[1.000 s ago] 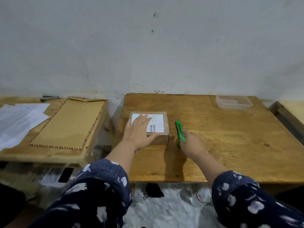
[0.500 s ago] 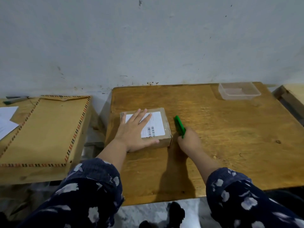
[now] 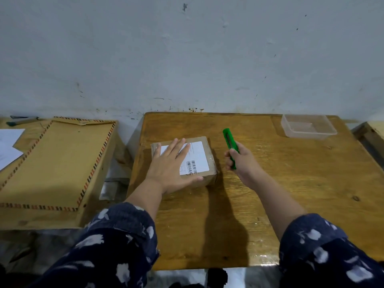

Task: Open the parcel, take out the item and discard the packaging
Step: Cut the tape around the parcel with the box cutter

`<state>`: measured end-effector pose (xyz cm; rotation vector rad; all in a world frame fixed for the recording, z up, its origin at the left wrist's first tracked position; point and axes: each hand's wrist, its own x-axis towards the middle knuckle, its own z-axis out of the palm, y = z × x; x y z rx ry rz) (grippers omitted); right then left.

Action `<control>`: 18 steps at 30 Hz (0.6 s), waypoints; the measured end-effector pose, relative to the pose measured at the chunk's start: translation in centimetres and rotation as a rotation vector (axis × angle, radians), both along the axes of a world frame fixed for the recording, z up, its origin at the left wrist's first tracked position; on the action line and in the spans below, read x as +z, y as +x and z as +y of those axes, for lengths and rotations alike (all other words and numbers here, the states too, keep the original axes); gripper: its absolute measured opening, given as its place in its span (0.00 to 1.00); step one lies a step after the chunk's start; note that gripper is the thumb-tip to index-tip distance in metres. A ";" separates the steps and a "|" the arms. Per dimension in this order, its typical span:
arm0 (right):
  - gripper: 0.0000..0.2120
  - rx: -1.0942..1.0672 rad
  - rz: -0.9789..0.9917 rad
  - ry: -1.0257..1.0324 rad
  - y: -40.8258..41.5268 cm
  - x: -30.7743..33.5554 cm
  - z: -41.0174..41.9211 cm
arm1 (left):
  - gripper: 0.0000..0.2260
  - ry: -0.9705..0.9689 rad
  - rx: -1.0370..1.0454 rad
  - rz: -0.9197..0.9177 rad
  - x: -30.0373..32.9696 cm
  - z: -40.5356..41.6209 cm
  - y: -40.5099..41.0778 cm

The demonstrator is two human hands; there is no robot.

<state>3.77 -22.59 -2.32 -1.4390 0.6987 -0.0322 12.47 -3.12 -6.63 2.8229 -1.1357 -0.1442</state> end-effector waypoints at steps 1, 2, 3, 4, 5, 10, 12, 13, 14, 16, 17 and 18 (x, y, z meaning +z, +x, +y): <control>0.19 -0.016 -0.013 -0.047 -0.2 0.0 0.2 | 0.49 0.003 -0.006 0.000 0.0 0.0 0.0; 0.18 -0.028 -0.018 -0.092 -0.4 0.0 0.5 | 0.49 0.006 -0.013 0.002 0.1 0.0 0.0; 0.17 -0.039 -0.019 -0.134 -0.7 0.1 0.7 | 0.49 0.009 -0.018 0.005 0.1 0.1 0.1; 0.16 -0.051 -0.020 -0.170 -1.0 0.1 0.9 | 0.49 0.012 -0.020 0.009 0.0 0.1 0.1; 0.15 -0.063 -0.022 -0.202 -1.2 0.1 1.0 | 0.49 0.011 -0.019 0.014 0.0 0.1 0.1; 0.13 -0.093 0.064 -0.144 -1.5 0.6 1.2 | 0.47 -0.007 -0.003 0.005 -0.2 0.0 -0.1; 0.12 -0.058 0.110 -0.095 -1.4 1.0 1.1 | 0.46 -0.013 0.000 0.001 -0.2 -0.1 -0.2; 0.13 -0.031 0.131 -0.103 -1.3 1.2 1.2 | 0.46 -0.021 0.008 0.003 -0.1 -0.1 -0.2; 0.14 -0.002 0.146 -0.134 -1.3 1.3 1.3 | 0.47 -0.035 0.021 0.012 0.0 -0.3 -0.2; 0.20 0.053 0.159 -0.231 -1.3 1.3 1.5 | 0.47 -0.062 0.043 0.038 0.2 -0.7 -0.2; 0.24 0.081 0.159 -0.285 -1.3 1.2 1.6 | 0.47 -0.068 0.037 0.045 0.2 -0.9 -0.3; 0.26 0.109 0.157 -0.337 -1.2 1.0 1.7 | 0.48 -0.063 0.021 0.043 0.2 -1.1 -0.3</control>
